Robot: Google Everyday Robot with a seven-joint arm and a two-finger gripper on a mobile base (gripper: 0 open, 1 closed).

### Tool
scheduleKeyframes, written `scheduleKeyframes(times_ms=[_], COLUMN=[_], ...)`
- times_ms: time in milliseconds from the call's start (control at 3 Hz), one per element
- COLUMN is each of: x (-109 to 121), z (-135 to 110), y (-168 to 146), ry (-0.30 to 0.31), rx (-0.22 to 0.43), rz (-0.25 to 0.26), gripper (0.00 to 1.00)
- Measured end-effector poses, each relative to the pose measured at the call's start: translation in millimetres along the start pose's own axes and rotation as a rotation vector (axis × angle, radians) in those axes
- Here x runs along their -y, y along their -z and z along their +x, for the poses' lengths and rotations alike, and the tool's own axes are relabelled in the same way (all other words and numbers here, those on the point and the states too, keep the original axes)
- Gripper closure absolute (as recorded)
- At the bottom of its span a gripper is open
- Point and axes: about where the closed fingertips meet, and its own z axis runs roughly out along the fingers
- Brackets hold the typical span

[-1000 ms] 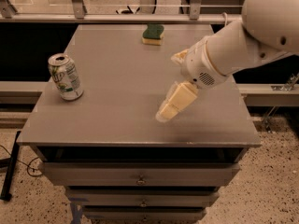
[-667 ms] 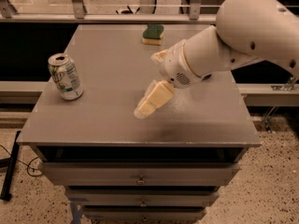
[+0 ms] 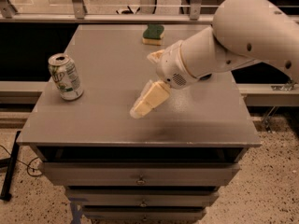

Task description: Move 7up can near sponge

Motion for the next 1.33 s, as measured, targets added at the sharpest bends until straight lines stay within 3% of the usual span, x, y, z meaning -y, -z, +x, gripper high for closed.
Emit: scheduleKeyframes(times_ms=[1000, 1333], x=[-10.0, -8.1], z=[-91.8, -117.8], y=[-141.2, -156.5], ry=[0.041, 0.018], rx=[0.278, 0.345], rz=[-0.120, -0.134], gripper=[0.00, 0.00])
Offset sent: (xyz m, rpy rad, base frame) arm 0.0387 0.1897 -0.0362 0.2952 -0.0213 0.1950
